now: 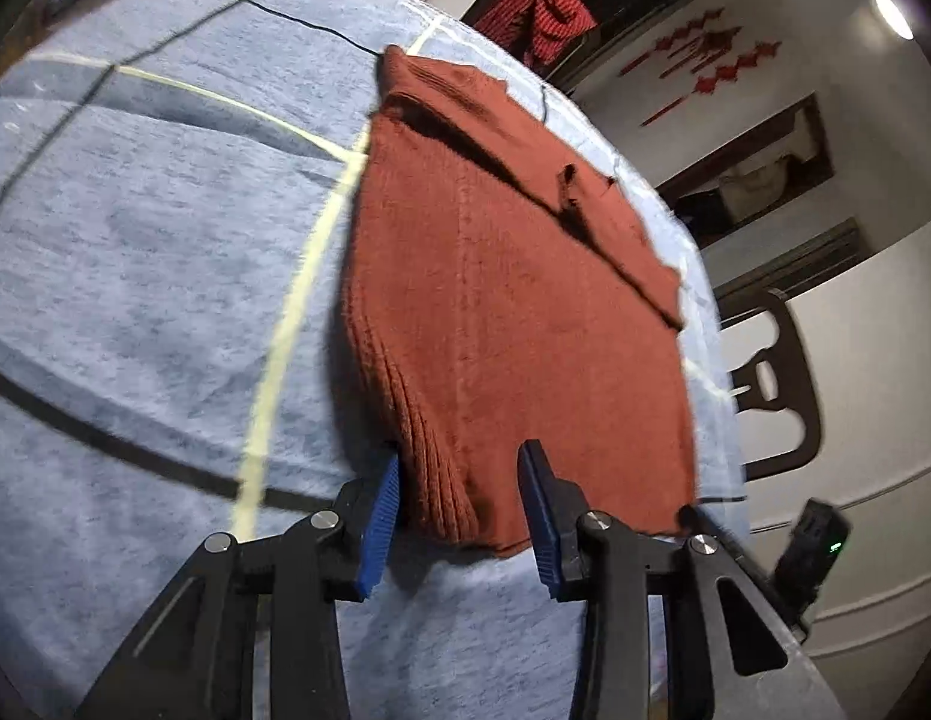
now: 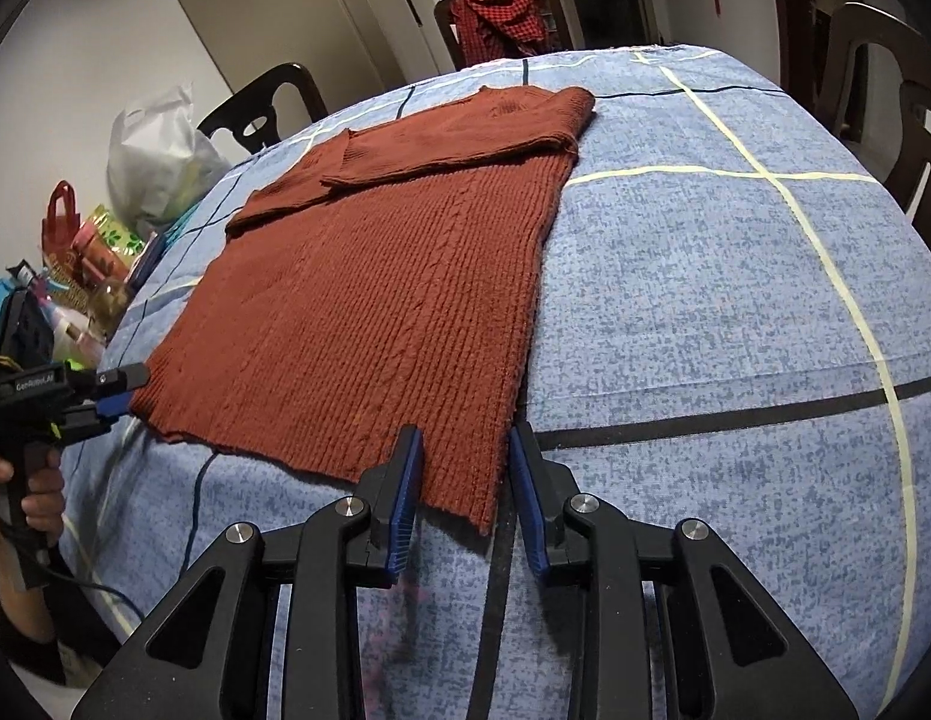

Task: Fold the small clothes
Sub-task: 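Lower both open tools onto the sweater hem and close on it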

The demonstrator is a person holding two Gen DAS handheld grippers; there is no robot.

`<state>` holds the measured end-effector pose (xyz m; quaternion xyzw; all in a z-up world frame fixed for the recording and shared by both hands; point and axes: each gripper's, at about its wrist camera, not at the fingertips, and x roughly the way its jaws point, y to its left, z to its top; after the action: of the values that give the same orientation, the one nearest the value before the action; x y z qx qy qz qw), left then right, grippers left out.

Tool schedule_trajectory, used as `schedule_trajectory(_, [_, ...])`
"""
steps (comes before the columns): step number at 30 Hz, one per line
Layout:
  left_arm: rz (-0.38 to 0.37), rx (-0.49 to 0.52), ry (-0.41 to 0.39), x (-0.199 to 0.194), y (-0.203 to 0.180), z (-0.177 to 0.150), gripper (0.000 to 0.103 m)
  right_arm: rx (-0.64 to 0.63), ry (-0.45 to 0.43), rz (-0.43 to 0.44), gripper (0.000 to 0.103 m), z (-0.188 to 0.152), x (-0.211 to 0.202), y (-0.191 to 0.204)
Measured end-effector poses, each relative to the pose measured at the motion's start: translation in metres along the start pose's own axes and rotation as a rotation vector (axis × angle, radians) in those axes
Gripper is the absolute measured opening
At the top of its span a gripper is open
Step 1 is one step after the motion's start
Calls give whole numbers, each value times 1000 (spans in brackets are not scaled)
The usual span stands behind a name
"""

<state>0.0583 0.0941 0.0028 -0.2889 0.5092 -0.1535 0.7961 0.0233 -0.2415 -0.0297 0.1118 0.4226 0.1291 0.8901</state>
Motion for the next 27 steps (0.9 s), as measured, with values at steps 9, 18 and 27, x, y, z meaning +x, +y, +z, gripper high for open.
schedule_trajectory(9, [15, 3, -53, 9, -6, 4, 41, -14, -10, -22, 30, -2, 0, 3])
schedule_trajectory(18, [-53, -15, -20, 1, -7, -3, 38, -26, -16, -33, 30, -2, 1, 4])
schedule_trajectory(27, [-10, -88, -79, -17, 13, 2, 25, -20, -18, -32, 29, -2, 1, 3])
